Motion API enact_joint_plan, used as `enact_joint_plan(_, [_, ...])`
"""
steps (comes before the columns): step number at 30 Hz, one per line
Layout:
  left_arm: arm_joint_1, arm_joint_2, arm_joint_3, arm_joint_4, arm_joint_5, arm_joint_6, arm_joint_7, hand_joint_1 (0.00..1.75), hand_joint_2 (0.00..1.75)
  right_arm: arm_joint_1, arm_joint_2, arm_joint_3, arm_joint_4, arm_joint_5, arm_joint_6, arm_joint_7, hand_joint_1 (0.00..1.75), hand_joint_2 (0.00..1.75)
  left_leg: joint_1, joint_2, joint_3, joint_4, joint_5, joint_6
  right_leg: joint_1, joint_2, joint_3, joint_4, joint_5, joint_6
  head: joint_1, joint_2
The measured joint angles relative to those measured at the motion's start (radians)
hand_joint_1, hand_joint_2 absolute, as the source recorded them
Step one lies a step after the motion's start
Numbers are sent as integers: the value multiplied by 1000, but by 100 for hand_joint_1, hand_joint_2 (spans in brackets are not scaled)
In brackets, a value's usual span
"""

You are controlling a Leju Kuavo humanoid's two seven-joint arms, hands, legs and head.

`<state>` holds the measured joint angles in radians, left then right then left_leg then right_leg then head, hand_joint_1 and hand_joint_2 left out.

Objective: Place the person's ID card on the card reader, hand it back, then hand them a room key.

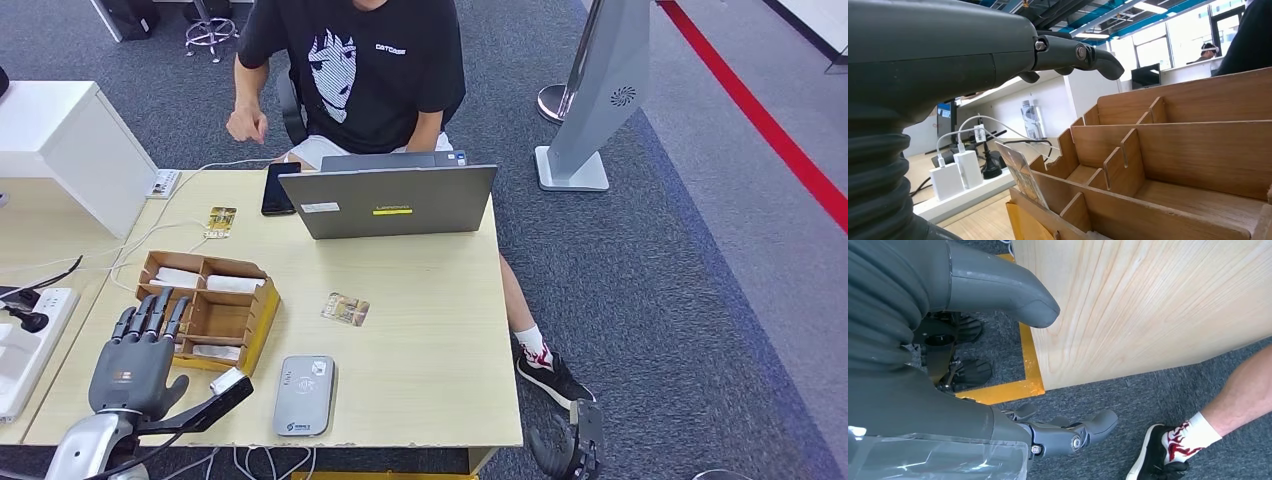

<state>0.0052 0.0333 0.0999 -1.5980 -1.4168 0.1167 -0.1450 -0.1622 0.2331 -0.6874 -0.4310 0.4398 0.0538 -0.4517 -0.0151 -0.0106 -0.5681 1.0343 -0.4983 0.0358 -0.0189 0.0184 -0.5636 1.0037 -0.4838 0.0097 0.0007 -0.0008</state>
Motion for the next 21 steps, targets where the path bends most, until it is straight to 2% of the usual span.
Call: enact_joint_plan(21, [-2, 0, -1, 2, 0, 1, 3, 0, 175, 0, 0, 0, 2, 0, 0, 0, 0, 175, 0, 0, 0, 0, 0, 0, 0, 0, 0, 0, 0, 0, 0, 0])
